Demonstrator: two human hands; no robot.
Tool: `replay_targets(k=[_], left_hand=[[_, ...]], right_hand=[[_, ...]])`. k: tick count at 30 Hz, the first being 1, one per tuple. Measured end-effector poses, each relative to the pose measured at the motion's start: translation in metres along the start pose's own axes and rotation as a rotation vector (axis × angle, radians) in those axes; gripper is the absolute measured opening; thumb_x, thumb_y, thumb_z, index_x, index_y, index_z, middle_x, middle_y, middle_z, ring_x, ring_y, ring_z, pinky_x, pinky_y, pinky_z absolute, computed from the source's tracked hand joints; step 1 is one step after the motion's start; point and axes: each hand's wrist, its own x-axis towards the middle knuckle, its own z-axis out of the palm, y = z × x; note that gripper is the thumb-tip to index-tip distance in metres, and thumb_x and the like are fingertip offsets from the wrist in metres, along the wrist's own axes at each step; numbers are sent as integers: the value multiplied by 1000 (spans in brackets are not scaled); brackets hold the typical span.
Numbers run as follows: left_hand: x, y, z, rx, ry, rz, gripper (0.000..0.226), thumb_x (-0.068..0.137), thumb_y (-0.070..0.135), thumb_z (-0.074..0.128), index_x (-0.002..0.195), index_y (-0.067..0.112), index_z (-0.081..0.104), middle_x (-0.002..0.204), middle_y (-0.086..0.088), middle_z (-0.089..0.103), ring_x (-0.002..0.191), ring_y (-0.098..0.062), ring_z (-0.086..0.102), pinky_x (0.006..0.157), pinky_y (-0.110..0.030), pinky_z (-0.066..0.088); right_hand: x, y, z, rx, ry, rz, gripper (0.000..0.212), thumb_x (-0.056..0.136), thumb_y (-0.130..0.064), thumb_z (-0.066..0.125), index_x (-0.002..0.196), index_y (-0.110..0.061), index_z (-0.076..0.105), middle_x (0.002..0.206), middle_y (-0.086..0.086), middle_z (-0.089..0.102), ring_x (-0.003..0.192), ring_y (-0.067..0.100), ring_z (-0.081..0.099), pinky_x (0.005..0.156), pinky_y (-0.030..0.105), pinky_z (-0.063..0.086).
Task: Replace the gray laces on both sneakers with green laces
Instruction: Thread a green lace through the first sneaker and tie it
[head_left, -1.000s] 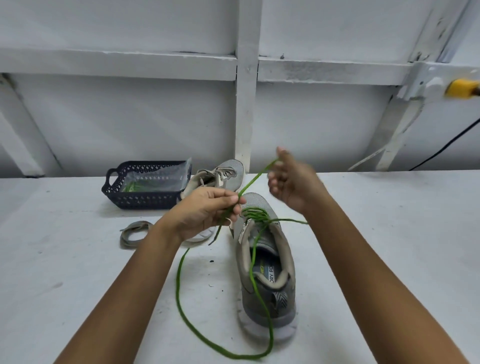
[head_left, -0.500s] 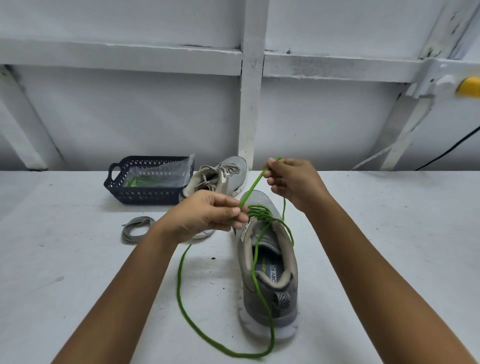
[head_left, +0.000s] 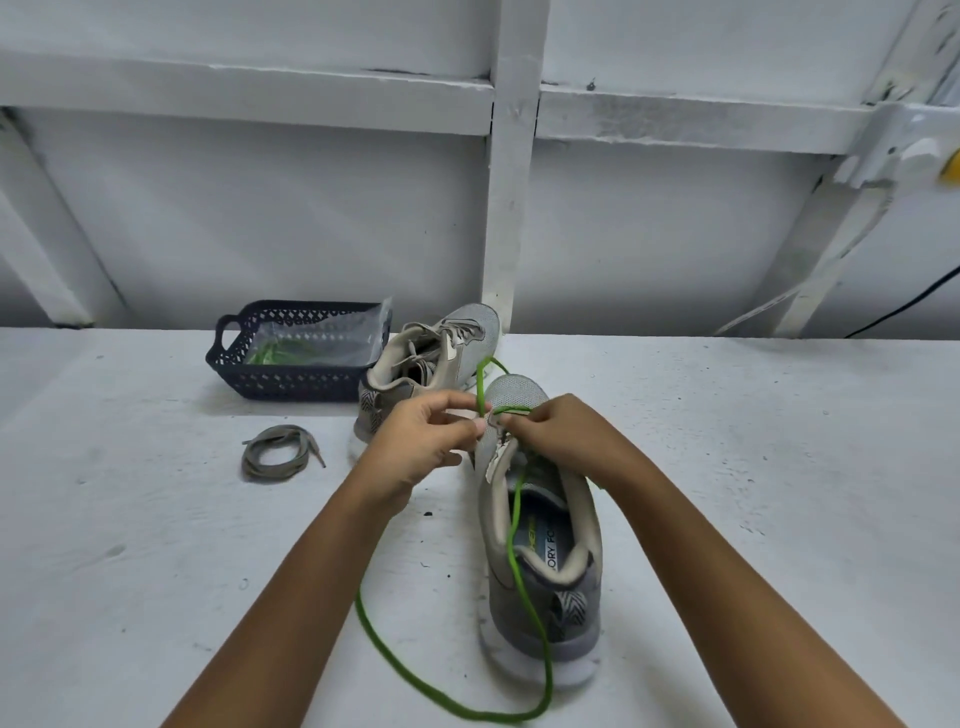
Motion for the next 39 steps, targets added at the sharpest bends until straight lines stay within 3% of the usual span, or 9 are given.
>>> replay_targets(k=[2,5,7,10,14,19,34,39], left_hand=[[2,-5,4,-9,55,15,16,85,2,64,80,17,65,62,6,63,56,-2,58,56,-15,44],[2,-9,10,13,99,79,19,85,1,64,75,16,63,64,3,64,55,-1,59,55,-14,44],[4,-12,13,31,112,117,21,85,0,63,73,16,63,63,0,62,55,-2,57,54,-13,45],[7,-17,16,61,134,147,21,85,1,64,72,17,65,60,5,63,58,-3,58,62,-17,49],[11,-24,21,16,146,157,16,83,0,66,75,14,65,70,-3,66,71,-16,61,77,-35,52],[12,-25,26,-20,163,176,17,82,-1,66,74,13,64,67,-1,65,65,-10,59,73,-30,50],[16,-31,26,136,174,216,17,82,5,69,73,19,65,71,-1,67,69,-14,61,75,-34,51],[15,-30,28,282,195,229,22,81,11,71,66,24,63,69,7,60,68,-9,56,68,-21,45]], right_hand=[[3,4,4,120,-6,28,37,87,-34,61,68,-3,65,58,5,46,52,13,39,48,22,31],[5,11,12,351,3,55,24,85,-19,63,83,4,70,67,10,53,66,17,47,63,27,39],[7,16,16,470,5,72,16,83,-15,65,79,-2,73,73,12,63,71,19,56,73,35,50],[9,19,18,566,-5,79,17,83,-9,65,68,-12,71,73,11,67,72,21,61,83,37,52],[6,20,16,665,-17,73,22,84,-3,63,65,-12,69,64,5,65,65,17,60,74,28,50],[7,21,17,660,-13,69,22,83,-5,65,64,-15,70,64,2,67,69,18,61,84,34,50],[8,20,20,644,7,97,17,83,-9,65,66,-10,70,71,12,65,71,22,59,77,33,48],[8,19,20,605,6,130,22,78,-15,62,84,3,71,75,14,65,72,21,57,73,32,44]])
